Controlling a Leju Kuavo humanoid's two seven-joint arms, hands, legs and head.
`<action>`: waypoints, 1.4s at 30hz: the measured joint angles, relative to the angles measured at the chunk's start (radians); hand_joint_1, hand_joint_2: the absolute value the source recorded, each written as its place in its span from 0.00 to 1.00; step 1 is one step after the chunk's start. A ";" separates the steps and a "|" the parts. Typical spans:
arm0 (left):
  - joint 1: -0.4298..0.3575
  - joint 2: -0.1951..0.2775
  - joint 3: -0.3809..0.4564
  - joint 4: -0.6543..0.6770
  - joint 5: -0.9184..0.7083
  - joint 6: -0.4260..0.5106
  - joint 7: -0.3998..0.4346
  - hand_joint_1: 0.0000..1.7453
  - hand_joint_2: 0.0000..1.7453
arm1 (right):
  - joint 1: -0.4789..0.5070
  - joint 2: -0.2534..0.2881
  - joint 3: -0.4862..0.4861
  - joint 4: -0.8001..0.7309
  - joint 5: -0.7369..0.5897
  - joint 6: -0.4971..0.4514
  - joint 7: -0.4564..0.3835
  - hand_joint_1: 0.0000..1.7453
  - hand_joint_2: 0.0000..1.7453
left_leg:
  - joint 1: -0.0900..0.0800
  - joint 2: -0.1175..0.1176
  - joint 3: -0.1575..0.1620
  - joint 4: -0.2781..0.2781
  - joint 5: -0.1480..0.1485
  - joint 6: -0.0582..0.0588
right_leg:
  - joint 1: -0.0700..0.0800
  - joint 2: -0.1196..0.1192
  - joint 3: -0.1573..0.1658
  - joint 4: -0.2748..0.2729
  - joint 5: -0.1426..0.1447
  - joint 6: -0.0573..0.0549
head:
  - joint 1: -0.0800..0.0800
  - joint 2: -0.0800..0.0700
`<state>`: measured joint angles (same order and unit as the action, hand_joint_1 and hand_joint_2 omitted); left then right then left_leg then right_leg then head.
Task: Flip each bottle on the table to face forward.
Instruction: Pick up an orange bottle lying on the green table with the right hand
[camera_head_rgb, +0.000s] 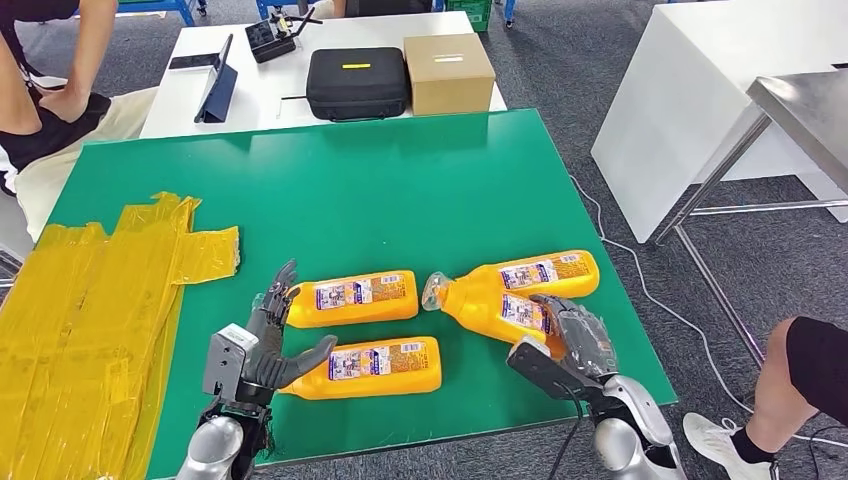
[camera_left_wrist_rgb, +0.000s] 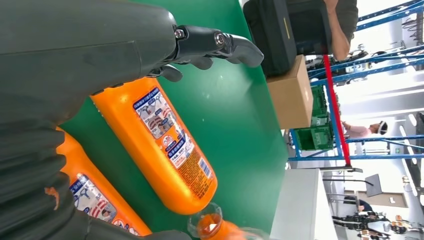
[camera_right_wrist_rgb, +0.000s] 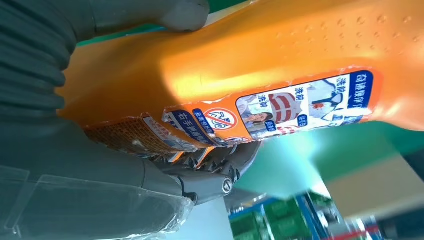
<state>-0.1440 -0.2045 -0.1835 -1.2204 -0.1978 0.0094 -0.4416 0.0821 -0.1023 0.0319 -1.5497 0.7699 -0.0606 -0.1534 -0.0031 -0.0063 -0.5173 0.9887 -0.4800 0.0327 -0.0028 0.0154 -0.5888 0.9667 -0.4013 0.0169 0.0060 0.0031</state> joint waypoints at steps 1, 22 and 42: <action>0.000 -0.001 0.000 0.001 -0.003 0.000 0.001 0.00 1.00 | 0.005 0.010 -0.004 -0.011 -0.014 -0.012 -0.010 1.00 1.00 | 0.000 0.000 0.000 0.000 0.000 0.000 | 0.000 0.000 0.000 0.000 0.000 0.000 | 0.000 0.000; -0.035 -0.020 -0.047 0.006 -0.034 -0.010 0.039 0.00 1.00 | -0.064 0.191 0.064 -0.088 -0.266 -0.290 -0.329 1.00 1.00 | 0.000 0.001 -0.002 0.000 0.001 0.000 | 0.000 0.000 -0.001 0.000 0.000 0.000 | 0.000 0.000; -0.211 -0.040 -0.220 -0.049 0.313 -0.237 0.125 0.00 1.00 | -0.272 0.283 0.200 0.220 -0.312 -0.244 -0.406 1.00 1.00 | 0.000 -0.001 -0.002 0.000 0.002 -0.001 | 0.000 0.000 -0.002 0.001 0.000 0.000 | 0.000 0.000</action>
<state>-0.3551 -0.2449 -0.4032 -1.2691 0.1153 -0.2274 -0.3162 -0.1903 0.1811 0.2323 -1.3302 0.4575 -0.3048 -0.5598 -0.0032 -0.0070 -0.5195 0.9889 -0.4783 0.0318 -0.0030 0.0153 -0.5906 0.9675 -0.4010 0.0171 0.0061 0.0030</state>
